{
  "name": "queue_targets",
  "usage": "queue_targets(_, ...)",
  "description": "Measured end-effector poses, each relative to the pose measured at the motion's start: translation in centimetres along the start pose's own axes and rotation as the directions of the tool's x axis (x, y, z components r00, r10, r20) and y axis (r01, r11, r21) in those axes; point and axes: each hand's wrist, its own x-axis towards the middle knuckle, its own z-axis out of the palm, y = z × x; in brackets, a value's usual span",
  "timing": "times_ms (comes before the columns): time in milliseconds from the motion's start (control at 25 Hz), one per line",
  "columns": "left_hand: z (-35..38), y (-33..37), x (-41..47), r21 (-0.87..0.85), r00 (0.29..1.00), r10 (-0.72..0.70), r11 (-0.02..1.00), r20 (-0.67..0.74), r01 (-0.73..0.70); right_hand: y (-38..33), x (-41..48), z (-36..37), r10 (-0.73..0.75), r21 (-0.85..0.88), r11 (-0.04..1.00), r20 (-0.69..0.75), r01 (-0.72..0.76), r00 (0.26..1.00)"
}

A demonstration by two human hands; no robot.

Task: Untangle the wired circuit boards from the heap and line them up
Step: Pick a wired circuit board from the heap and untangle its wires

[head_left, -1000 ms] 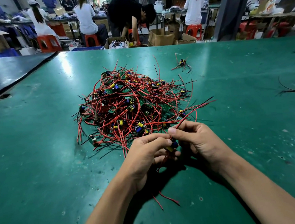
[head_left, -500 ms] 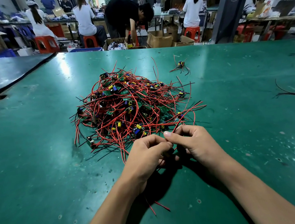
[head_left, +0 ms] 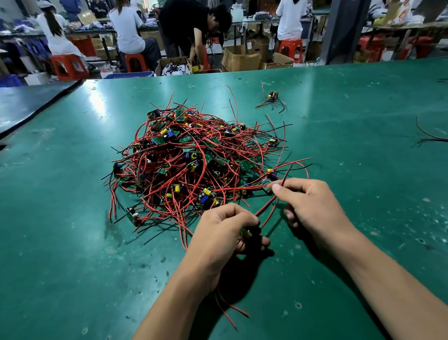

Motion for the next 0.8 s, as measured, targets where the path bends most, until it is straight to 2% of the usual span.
queue_targets(160,-0.4,0.0,0.1,-0.016,0.999,-0.019,1.0,0.026,0.02,0.3,0.7,-0.5,-0.084,-0.034,0.996,-0.12,0.08,0.989)
queue_targets(440,-0.8,0.2,0.4,-0.013,0.997,-0.043,0.999,0.065,0.044,-0.1,0.7,-0.9,-0.134,0.0,0.991,-0.207,0.137,0.969)
queue_targets(600,-0.8,0.3,0.5,-0.017,0.992,-0.069,0.997,0.102,0.071,-0.9,0.2,-1.0,-0.396,-0.282,0.904,-0.273,0.32,0.877)
queue_targets(640,-0.9,0.3,0.4,-0.024,0.992,-0.071,0.997,0.106,0.074,-0.9,0.2,-1.0,-0.411,-0.291,0.898,-0.287,0.33,0.865)
queue_targets(800,-0.9,0.4,0.3,-0.04,0.99,-0.076,0.996,0.117,0.081,-0.4,0.7,-1.3,-0.244,-0.031,0.969,-0.274,0.245,0.93)
